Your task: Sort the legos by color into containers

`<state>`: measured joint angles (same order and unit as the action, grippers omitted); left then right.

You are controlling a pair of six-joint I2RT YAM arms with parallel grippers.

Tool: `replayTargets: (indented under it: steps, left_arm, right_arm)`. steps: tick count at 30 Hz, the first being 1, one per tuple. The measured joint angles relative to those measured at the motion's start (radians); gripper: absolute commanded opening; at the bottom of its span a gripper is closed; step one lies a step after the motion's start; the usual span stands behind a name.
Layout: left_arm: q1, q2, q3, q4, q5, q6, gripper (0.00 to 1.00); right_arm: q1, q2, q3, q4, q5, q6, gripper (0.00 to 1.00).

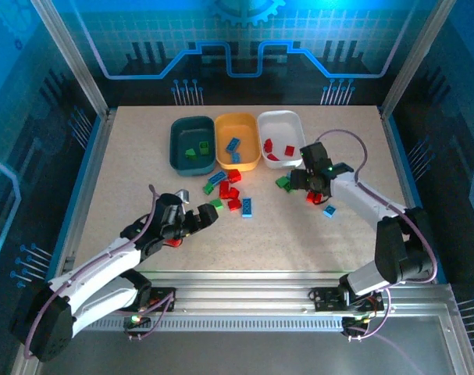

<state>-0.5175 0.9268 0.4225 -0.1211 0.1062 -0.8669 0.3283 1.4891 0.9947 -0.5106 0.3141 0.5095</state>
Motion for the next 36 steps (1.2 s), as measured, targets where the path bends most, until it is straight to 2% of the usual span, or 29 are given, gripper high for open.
replayTargets:
  steps: [9,18,25,33,36]
  left_arm:
    - [-0.01,0.0,-0.066,0.042,0.03,-0.027,0.99]
    - [-0.016,0.01,-0.076,0.06,0.031,-0.045,0.99]
    - [-0.017,0.021,-0.076,0.06,0.032,-0.049,0.99]
    - [-0.017,0.012,-0.076,0.044,0.031,-0.048,0.99]
    - [-0.017,-0.006,-0.076,0.037,0.03,-0.048,0.99]
  right_arm:
    - [-0.054,0.003,-0.053,0.003,-0.003,0.06,0.86]
    - [-0.089,0.119,-0.064,0.056,-0.069,0.076,0.79]
    - [-0.096,0.146,-0.065,0.09,-0.087,0.084,0.66]
    - [-0.096,0.189,-0.064,0.104,-0.087,0.078,0.66]
    - [-0.096,0.195,-0.064,0.105,-0.087,0.078,0.55]
